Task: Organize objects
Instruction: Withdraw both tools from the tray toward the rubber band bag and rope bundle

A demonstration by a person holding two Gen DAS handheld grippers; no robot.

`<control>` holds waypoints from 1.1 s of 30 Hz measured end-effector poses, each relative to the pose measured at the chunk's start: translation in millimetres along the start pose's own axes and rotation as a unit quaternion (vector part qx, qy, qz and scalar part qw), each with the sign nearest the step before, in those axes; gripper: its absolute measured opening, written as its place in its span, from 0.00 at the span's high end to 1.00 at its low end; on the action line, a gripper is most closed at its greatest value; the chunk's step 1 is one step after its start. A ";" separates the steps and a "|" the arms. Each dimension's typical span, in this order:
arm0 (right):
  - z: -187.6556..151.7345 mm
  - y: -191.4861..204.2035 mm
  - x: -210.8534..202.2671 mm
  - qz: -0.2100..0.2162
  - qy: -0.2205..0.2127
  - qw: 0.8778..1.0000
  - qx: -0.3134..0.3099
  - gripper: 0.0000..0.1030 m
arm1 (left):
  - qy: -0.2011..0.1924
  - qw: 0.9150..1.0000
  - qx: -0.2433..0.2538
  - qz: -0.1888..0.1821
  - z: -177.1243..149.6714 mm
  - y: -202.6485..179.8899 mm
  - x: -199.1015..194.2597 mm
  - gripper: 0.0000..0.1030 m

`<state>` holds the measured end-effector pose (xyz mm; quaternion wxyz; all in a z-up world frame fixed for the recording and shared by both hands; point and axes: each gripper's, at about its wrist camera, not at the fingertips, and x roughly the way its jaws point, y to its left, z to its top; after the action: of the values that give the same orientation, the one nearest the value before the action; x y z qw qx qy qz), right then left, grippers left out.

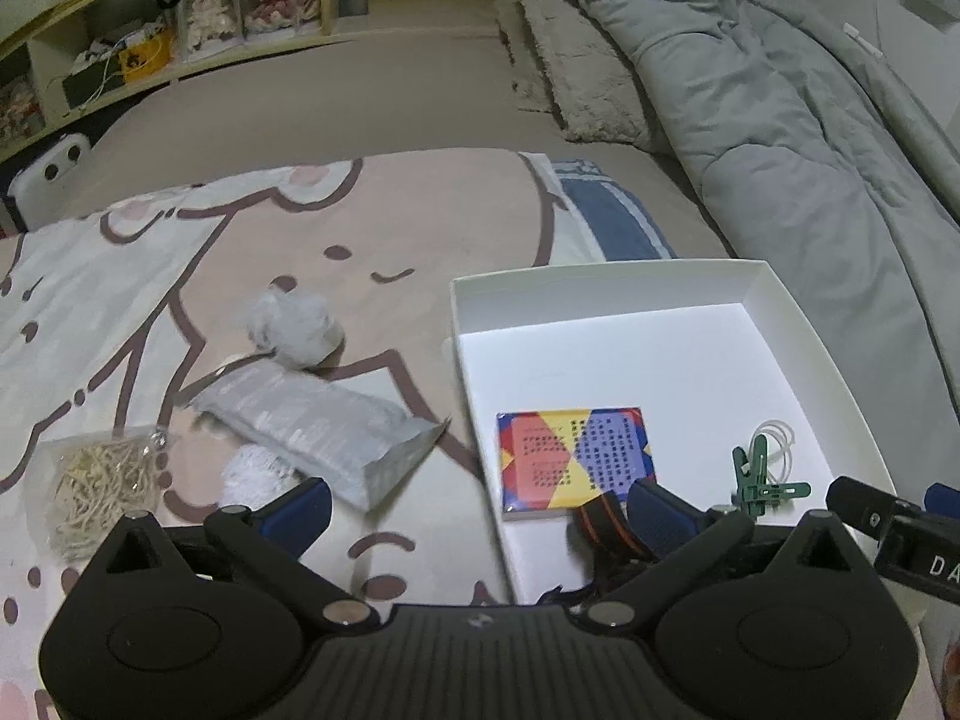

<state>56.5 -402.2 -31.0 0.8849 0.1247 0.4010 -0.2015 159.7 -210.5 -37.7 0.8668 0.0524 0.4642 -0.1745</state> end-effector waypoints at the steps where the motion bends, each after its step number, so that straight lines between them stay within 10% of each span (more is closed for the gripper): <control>1: -0.2 0.2 -0.3 -0.002 0.000 1.000 -0.002 0.00 | -0.001 1.000 -0.004 0.002 -0.5 2.4 -1.5 0.00; 33: -22.0 102.6 -19.4 0.078 -0.025 0.993 -0.090 0.00 | -0.040 0.991 -0.092 0.090 -52.3 174.7 -73.0 0.00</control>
<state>77.3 -297.7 -24.5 0.9152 0.0707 0.3844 -0.0979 142.8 -15.6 -19.5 0.8981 0.0068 0.4365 -0.0539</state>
